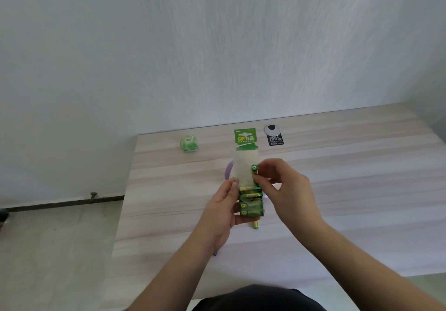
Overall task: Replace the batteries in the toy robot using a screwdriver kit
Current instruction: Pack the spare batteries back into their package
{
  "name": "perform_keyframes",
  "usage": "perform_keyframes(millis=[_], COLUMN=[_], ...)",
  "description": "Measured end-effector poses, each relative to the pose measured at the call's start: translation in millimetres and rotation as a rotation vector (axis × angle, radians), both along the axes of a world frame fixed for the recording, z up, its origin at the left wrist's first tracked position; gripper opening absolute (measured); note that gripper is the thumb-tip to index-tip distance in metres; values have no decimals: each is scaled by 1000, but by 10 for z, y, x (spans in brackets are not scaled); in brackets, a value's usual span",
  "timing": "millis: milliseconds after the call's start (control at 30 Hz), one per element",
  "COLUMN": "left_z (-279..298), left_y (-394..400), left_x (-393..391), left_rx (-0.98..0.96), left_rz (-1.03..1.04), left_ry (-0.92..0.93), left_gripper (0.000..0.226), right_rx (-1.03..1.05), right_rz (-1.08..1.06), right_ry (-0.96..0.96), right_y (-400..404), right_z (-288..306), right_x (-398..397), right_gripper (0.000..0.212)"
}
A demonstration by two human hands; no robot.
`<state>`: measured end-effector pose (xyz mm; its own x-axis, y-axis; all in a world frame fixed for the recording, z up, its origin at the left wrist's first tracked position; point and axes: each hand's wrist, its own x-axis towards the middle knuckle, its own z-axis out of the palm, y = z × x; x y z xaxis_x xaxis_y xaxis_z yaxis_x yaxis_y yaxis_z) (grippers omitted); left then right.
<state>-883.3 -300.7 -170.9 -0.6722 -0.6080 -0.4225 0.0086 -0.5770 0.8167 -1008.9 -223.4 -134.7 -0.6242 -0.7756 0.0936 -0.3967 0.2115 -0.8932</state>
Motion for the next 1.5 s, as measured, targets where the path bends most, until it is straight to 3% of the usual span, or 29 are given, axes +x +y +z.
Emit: perform_keyframes(millis=[200,433,767,867,1033,1500], left_z=[-7,9,3,-6,-59,-107], left_y=[29,-19,-36,-52,-37,-24], left_x=[-9,-6,-16,-9,-34,-65], left_rx=[-34,-105,-71,-86,-119,-181], left_rz=[-13,-21,-14,-12,1,63], left_ry=[-13,-59,-77,-92,-139,-262], left_gripper=[33,27,30,27,24,24], right_rx=[109,63,124,117,142,277], right_rz=[95,164,262,274,236,238], right_ry=[311,543,678,665,610,443], right_y=[-36,-97,-109,-91,-113,-120], right_z=[-30,-80,-95,-75,-102,-197], right_x=[-105,-114,-94,-90,-47,-8], right_gripper=[11,2,16,30,16,24])
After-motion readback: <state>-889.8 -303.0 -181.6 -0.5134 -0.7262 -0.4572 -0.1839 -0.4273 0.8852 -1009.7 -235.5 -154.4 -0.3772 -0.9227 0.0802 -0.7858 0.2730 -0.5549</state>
